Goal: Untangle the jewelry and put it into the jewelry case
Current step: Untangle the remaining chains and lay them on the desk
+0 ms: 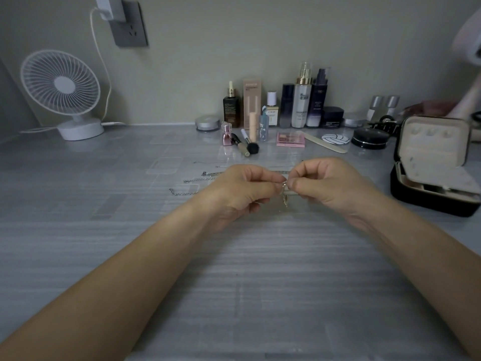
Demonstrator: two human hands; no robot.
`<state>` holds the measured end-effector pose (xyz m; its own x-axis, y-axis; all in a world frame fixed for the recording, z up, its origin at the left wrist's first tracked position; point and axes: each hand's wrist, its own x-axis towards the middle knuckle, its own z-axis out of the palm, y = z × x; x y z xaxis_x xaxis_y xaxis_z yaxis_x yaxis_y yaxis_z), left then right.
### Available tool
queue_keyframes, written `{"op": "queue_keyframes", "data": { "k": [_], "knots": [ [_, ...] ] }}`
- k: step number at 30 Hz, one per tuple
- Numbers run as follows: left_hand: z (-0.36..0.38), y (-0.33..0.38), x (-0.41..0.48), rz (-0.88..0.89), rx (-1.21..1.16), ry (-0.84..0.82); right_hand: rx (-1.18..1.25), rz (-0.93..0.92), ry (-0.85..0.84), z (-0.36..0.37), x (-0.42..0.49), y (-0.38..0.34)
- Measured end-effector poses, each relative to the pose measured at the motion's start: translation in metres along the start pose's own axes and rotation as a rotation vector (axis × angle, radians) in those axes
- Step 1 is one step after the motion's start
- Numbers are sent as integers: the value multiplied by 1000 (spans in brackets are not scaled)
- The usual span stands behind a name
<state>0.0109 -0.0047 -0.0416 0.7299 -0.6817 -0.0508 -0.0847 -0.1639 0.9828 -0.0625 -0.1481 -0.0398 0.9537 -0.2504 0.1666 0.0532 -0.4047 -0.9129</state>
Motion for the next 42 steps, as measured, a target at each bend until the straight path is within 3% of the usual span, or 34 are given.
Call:
{"op": "queue_keyframes", "data": {
  "k": [4, 23, 31, 37, 42],
  "knots": [
    [-3, -3, 2, 22, 117, 54, -15, 3, 10, -1, 1, -1],
    [-2, -2, 5, -176, -351, -18, -99, -28, 6, 3, 1, 2],
    [-1, -3, 5, -170, -425, -68, -60, -27, -9, 4, 1, 4],
    [-1, -4, 4, -169, -613, -171, -12, -34, -26, 6, 0, 3],
    [-7, -3, 8, -134, -697, -122, 117, -2, 87, 2, 1, 1]
  ]
}}
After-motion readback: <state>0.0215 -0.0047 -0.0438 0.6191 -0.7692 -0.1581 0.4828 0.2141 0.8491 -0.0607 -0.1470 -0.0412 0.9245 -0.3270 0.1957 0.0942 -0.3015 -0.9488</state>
